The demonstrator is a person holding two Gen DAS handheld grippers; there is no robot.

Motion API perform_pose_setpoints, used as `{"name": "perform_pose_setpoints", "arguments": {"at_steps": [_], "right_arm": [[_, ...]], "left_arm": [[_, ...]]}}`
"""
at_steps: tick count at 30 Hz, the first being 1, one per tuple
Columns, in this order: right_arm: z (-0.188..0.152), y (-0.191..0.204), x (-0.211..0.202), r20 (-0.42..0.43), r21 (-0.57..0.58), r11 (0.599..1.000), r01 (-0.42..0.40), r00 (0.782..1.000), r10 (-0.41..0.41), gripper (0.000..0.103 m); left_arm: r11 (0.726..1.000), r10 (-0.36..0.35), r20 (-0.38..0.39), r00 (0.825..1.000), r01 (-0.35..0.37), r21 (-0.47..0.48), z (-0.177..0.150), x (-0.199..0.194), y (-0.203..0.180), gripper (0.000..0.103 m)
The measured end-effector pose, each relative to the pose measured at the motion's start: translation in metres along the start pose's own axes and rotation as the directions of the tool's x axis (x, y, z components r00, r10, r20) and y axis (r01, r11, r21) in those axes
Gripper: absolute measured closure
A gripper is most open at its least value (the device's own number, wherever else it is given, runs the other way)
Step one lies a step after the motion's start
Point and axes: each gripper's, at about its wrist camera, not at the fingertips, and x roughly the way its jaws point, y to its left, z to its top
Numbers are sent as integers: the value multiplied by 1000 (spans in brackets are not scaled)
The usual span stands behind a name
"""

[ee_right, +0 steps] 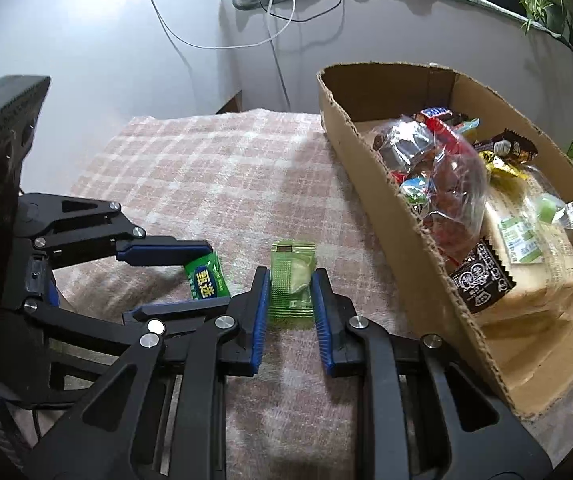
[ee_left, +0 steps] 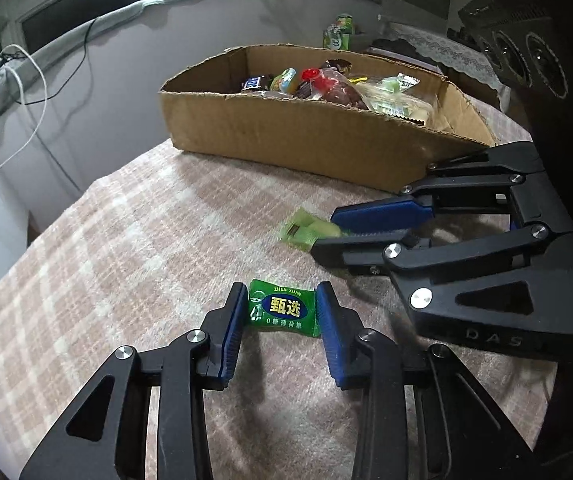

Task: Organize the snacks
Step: 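Carry the green candy over the box with the left tool while the right tool carries the light-green pack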

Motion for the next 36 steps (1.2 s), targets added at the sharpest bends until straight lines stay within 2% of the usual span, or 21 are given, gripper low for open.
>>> {"name": "perform_pose_setpoints", "arguments": {"at_steps": [8,19,29,36], "right_arm": [[-3,1,-20,31,2,999,-35,999,35,81],[0,-7,-84,142,-18,997,-69,987,71,81],[0,-63,-125,205,20,1000,-7,979,3,81],[0,-107,-128,199,58,998,39,979,-50,81]], "left_arm": [[998,13,10,1000,-12,-66,-6,-18,3,69],[997,51,74,996,-47,-64,17,-53,-15,69],[999,38,134,990,-35,-28,63,-53,-49,69],[1000,10,160,987,-8,-11,91,-38,-74,69]]}}
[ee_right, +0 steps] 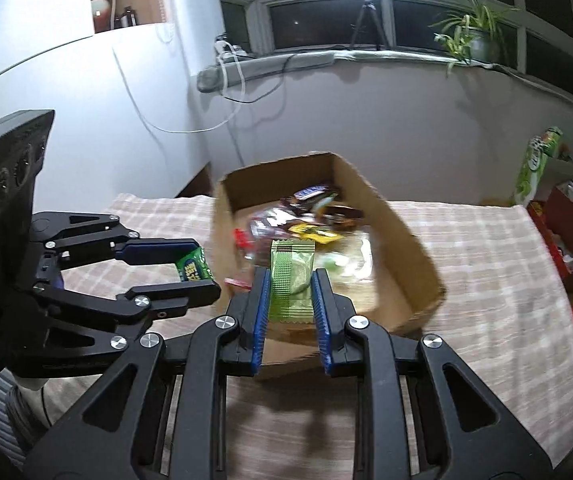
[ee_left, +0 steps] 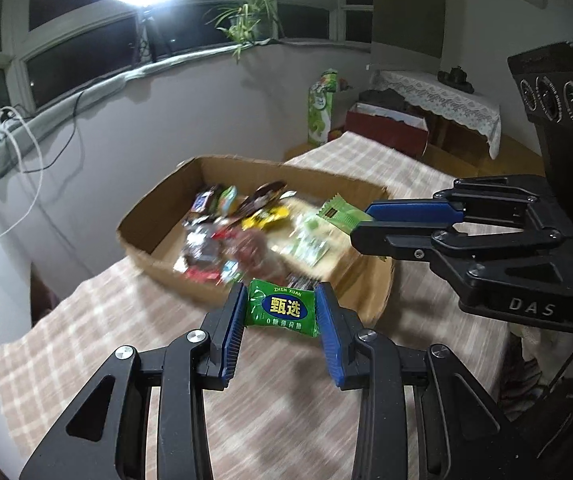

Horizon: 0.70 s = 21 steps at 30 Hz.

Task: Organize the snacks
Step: 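Carry the green candy over the box with the left tool while the right tool carries the light-green pack, then open both tools to drop the green candy and light-green pack into the box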

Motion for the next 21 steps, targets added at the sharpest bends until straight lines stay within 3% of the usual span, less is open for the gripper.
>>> {"name": "perform_pose_setpoints", "arguments": {"at_steps": [12,14,18,21], "right_arm": [[1,-24,8,-7,18,1000,4,1000,-4,79],[1,-23,8,-5,15,1000,9,1000,-9,77],[1,-23,6,8,17,1000,17,1000,-17,60],[1,-24,4,13,22,1000,20,1000,-21,60]], "left_arm": [[1000,-6,-13,1000,6,7,15,28,-22,68],[1000,4,-13,1000,-4,8,17,28,-24,65],[1000,21,-13,1000,-21,5,20,28,-25,65],[999,33,-8,999,-33,-3,21,27,-25,65]]}}
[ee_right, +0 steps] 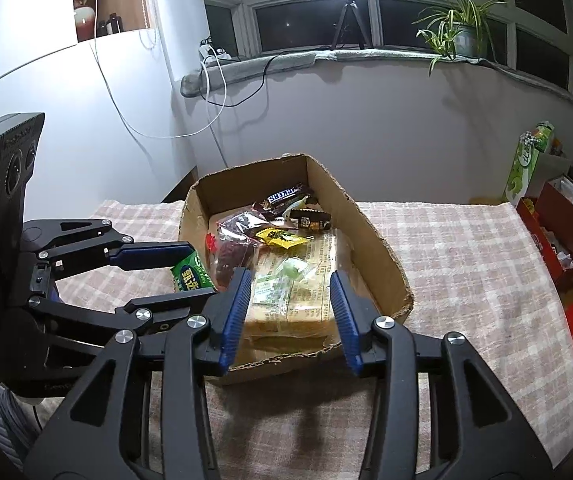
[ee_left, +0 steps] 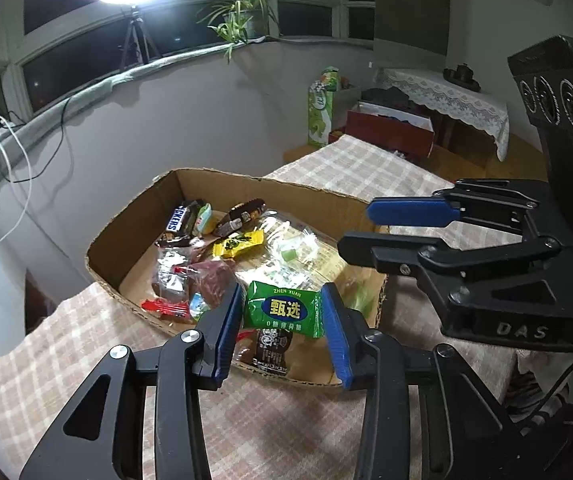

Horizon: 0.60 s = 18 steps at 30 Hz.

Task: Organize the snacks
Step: 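Open both tools to drop the green candy and light-green pack into the box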

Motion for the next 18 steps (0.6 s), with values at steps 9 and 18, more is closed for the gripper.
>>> {"name": "perform_pose_setpoints", "arguments": {"at_steps": [9,18], "right_arm": [[-1,-2,-14,24,14,1000,8,1000,-9,53],[-4,-2,-37,63,36,999,13,998,-15,47]], "left_arm": [[1000,19,22,1000,-18,-13,-1,-12,-2,58],[997,42,60,997,-38,-70,-1,-30,-1,53]]}}
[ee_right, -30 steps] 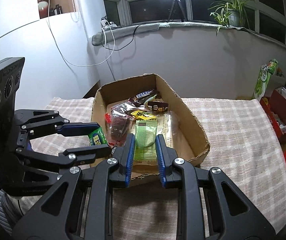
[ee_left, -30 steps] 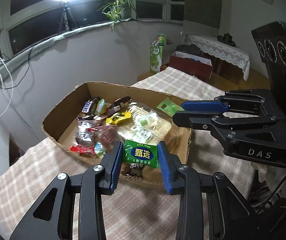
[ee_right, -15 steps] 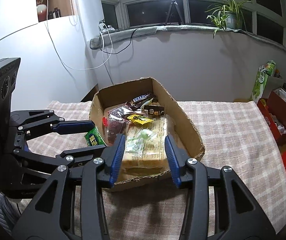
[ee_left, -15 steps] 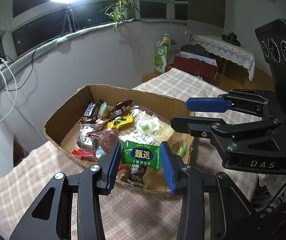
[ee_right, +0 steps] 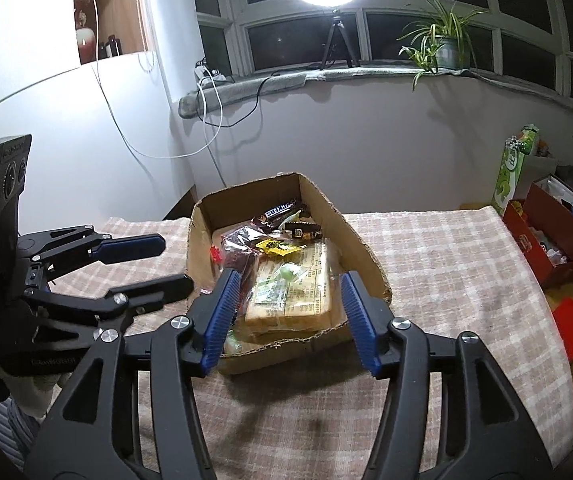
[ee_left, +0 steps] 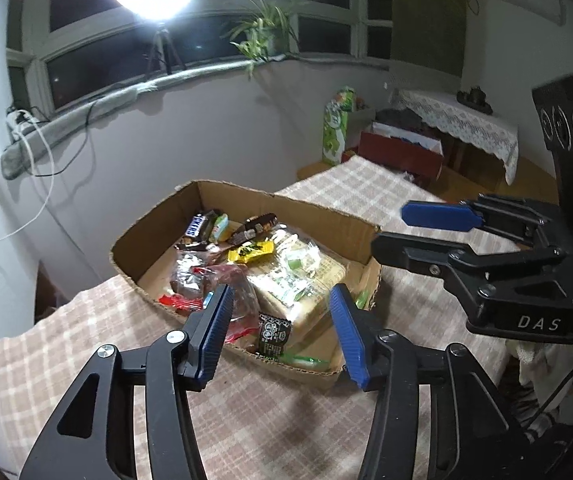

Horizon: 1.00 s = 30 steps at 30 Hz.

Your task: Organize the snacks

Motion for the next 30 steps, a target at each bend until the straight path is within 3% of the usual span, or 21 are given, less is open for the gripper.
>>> {"name": "perform_pose_setpoints", "arguments": {"at_steps": [6,9,15,18,22,25,30], "right_arm": [[-4,-1,-13,11,8,1000,7,1000,-7,46],[-5,-1,-19,22,13,1000,14,1000,-15,37],[-6,-2,-34,45,14,1000,18,999,-18,32],[-6,0,-39,62,7,1000,28,998,-28,19],[-5,5,-44,75,-11,999,51,996,-50,11],[-6,8,-47,88,-19,998,62,994,-60,5],[-6,12,-48,90,-33,997,69,994,-65,3]], "left_arm": [[999,12,24,1000,-11,-53,-2,-12,9,53],[998,19,36,999,-16,-67,-3,-18,13,53],[991,46,75,996,-36,-126,-6,-41,28,53],[987,68,93,993,-53,-151,-11,-52,32,45],[980,99,107,989,-78,-181,-15,-62,34,36],[973,119,108,987,-94,-211,-17,-67,37,30],[970,146,94,985,-124,-208,-18,-70,34,29]]}}
